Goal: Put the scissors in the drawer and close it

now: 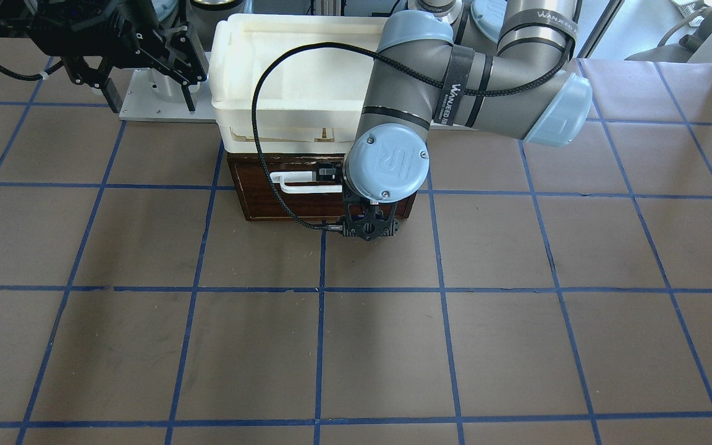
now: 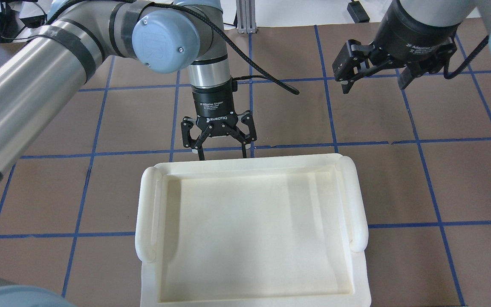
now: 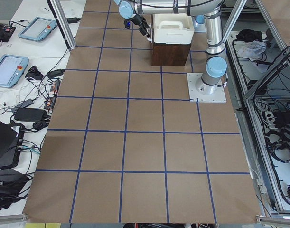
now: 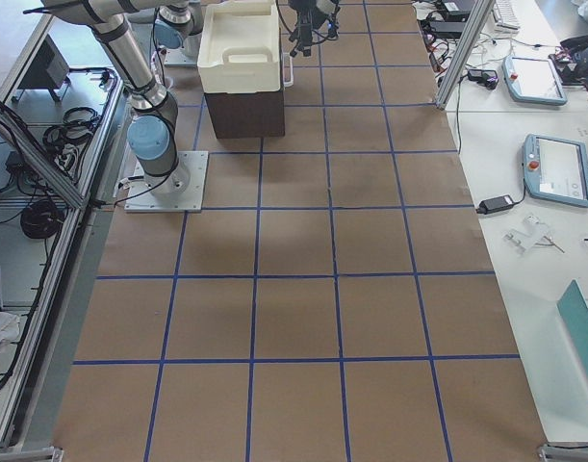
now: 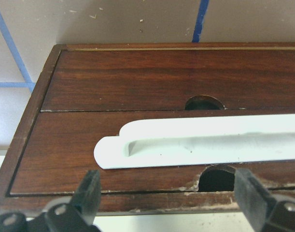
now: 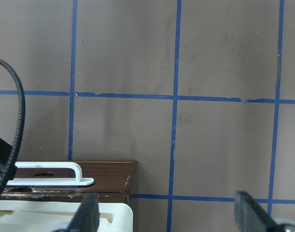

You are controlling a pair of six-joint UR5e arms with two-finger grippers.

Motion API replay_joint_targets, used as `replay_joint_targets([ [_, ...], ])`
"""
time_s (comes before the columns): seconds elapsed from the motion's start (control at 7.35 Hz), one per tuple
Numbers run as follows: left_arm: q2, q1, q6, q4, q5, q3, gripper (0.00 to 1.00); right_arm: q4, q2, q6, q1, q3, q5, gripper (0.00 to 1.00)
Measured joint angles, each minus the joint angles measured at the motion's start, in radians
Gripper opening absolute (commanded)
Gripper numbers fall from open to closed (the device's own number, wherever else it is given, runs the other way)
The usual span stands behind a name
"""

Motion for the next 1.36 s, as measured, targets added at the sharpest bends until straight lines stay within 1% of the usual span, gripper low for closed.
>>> replay_joint_targets([
  [0.27, 0.058, 0.035, 0.023, 0.084, 0.074, 0.002, 1.00, 0.001, 0.000, 0.000, -0.001, 0.000, -0.001, 1.00],
  [0.54, 0.134, 0.097, 0.085, 0.175, 0.097, -0.004, 1.00, 0.001, 0.000, 0.000, -0.001, 0.000, -0.001, 1.00],
  [0.82, 0.220, 0.136, 0.130, 0.270, 0.131, -0.021, 1.00, 0.000, 0.000, 0.000, -0.001, 0.000, 0.003, 1.00],
  [1.09, 0.310, 0.162, 0.207, 0.296, 0.146, -0.052, 1.00, -0.001, 0.001, 0.000, 0.000, 0.000, 0.006, 1.00],
  [1.36, 0.368, 0.207, 0.286, 0.337, 0.153, -0.091, 1.00, -0.001, 0.002, 0.000, -0.001, 0.000, 0.005, 1.00],
])
